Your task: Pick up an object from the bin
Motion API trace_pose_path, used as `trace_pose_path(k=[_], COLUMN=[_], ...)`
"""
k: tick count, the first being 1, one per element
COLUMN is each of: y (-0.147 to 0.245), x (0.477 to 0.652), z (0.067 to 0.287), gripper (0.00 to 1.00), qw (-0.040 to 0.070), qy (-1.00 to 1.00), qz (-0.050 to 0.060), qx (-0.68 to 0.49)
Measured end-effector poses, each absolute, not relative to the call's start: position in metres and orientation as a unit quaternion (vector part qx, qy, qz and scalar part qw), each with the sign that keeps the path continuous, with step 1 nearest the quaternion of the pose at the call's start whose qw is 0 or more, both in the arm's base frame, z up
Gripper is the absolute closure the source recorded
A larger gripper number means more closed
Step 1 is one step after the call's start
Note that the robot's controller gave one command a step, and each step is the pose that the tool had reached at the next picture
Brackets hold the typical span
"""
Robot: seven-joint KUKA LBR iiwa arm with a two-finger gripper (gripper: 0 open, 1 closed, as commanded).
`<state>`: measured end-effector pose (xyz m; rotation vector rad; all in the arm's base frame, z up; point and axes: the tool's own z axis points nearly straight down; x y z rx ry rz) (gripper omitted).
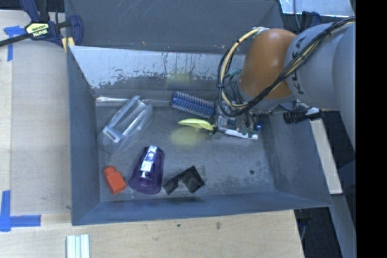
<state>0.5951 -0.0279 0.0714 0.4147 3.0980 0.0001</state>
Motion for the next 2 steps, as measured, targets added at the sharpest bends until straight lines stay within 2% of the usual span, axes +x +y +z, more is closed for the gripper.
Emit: trace_pose_path(k=[2], y=[-0.0278], x=[0.5951], z=[0.0714], gripper=[1.0], qw=[0.008], qy=[0.991], qz=[0.0], qx=[0.133])
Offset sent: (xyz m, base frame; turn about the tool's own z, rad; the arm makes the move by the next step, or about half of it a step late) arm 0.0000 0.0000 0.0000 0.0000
